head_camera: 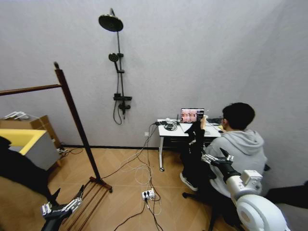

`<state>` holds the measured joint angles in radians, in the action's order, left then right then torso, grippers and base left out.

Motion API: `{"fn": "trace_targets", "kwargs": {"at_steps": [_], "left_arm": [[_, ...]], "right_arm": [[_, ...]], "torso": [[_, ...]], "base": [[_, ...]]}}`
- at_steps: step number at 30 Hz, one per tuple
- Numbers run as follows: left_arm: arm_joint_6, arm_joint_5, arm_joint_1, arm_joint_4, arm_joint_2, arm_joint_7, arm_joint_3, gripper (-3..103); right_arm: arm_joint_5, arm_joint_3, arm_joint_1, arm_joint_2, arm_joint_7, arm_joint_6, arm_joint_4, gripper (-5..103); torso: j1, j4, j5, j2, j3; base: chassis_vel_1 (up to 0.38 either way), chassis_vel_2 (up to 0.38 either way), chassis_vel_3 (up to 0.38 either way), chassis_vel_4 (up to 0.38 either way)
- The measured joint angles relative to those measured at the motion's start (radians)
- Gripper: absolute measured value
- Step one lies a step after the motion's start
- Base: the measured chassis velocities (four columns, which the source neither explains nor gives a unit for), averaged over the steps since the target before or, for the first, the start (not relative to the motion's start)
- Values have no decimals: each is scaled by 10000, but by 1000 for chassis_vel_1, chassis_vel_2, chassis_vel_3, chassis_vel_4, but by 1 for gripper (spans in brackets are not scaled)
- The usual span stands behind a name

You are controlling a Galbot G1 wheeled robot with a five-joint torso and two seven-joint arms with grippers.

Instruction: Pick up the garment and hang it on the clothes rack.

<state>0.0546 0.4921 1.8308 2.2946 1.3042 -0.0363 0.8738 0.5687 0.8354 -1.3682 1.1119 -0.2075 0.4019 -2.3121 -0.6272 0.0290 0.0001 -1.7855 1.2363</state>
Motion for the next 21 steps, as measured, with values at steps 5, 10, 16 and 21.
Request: {"fn": "trace_targets", "kwargs": {"at_steps": [5, 10, 16, 21], "left_arm": [[0, 0, 0, 0, 0, 0, 0, 100], [0, 0, 0, 0, 0, -1, 0, 100], [0, 0, 0, 0, 0, -1, 0, 100], [0, 0, 0, 0, 0, 0, 0, 100]], "right_arm": [[-9, -38, 29, 1, 2, -2, 32, 100], [-70, -155, 50, 84, 2, -2, 67, 100], [-127, -222, 76, 138, 4, -18, 120, 100], [-213, -300, 57, 237, 33, -76, 164, 100]], "torso": [[0, -5, -1, 0, 0], [0, 3, -1, 0, 0], [0, -5, -1, 0, 0], [0, -4, -2, 0, 0]], "base": [[-89, -138, -144, -95], [-79, -143, -143, -69], [11, -90, -81, 30], [80, -61, -61, 69]]}}
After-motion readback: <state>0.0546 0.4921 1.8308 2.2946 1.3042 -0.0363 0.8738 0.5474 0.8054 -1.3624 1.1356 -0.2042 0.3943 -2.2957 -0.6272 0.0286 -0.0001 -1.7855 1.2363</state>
